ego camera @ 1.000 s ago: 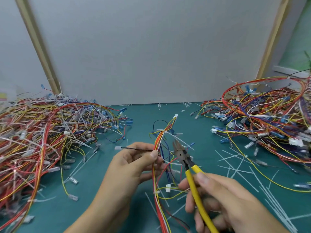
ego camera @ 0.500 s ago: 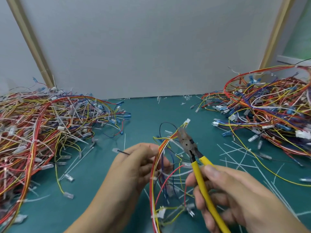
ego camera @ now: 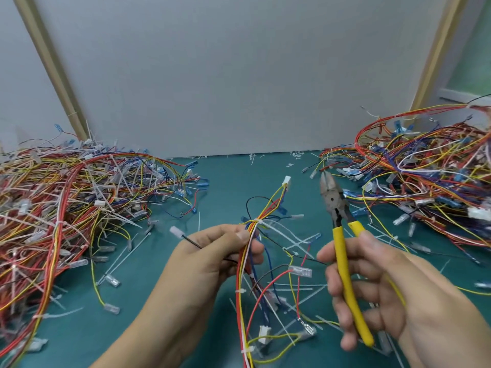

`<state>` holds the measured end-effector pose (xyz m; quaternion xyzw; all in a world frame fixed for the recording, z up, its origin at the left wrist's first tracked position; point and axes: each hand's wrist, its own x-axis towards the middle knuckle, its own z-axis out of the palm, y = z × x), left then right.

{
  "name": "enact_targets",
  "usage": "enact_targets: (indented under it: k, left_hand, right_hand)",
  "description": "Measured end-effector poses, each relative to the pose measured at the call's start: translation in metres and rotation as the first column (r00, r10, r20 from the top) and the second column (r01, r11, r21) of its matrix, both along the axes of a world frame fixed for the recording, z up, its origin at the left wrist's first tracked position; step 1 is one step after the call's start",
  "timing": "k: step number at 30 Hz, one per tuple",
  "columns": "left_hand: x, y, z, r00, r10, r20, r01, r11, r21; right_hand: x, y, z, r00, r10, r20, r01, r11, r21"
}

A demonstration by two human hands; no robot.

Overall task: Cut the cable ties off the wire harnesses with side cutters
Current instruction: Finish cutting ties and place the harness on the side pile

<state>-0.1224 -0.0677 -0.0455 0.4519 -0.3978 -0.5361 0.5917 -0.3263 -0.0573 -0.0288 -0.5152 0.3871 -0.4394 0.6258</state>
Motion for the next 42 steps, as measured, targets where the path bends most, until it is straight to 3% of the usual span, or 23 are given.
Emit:
enact_targets:
  k: [9,14,19,26,31,36,40,42]
  left_hand:
    - [-0.001,0.005,0.021,0.997,0.047,-0.066,-0.053,0.994,-0.096]
    - [-0.006,-0.005,0.043,0.993,0.089,0.078,-0.075,0.984,-0.161]
    - [-0.02,-0.015,0.025,0.979,0.071,0.19,-0.057,0.995,-0.075]
    - [-0.018,-0.017,0.003,0.991,-0.082,-0.105,0.098,0.984,0.15]
    - [-0.019,-0.019,0.002,0.992,0.105,-0.07,-0.09,0.978,0.186]
    - [-0.018,-0.023,-0.004,0.988,0.098,-0.119,-0.071,0.975,0.211]
    - [-0.017,-0.025,-0.009,0.972,0.108,-0.208,-0.071,0.981,0.179]
    - [-0.016,-0.025,-0.009,0.979,0.101,-0.18,-0.077,0.988,0.136]
  right_hand:
    - [-0.002,-0.001,0.011,0.988,-0.146,-0.043,0.133,0.967,-0.215]
    - [0.004,-0.022,0.028,0.984,-0.167,-0.068,0.135,0.934,-0.331]
    - [0.025,-0.041,0.014,0.979,-0.177,-0.103,0.148,0.959,-0.243]
    - [0.019,-0.048,-0.012,0.97,-0.106,-0.219,0.041,0.958,-0.283]
    - [0.023,-0.043,-0.019,0.951,-0.042,-0.307,-0.055,0.952,-0.3]
    - [0.023,-0.041,-0.018,0.94,0.017,-0.34,-0.133,0.937,-0.322]
    - [0.026,-0.041,-0.014,0.941,-0.003,-0.338,-0.126,0.924,-0.36]
    - [0.025,-0.042,-0.013,0.947,-0.018,-0.32,-0.106,0.925,-0.365]
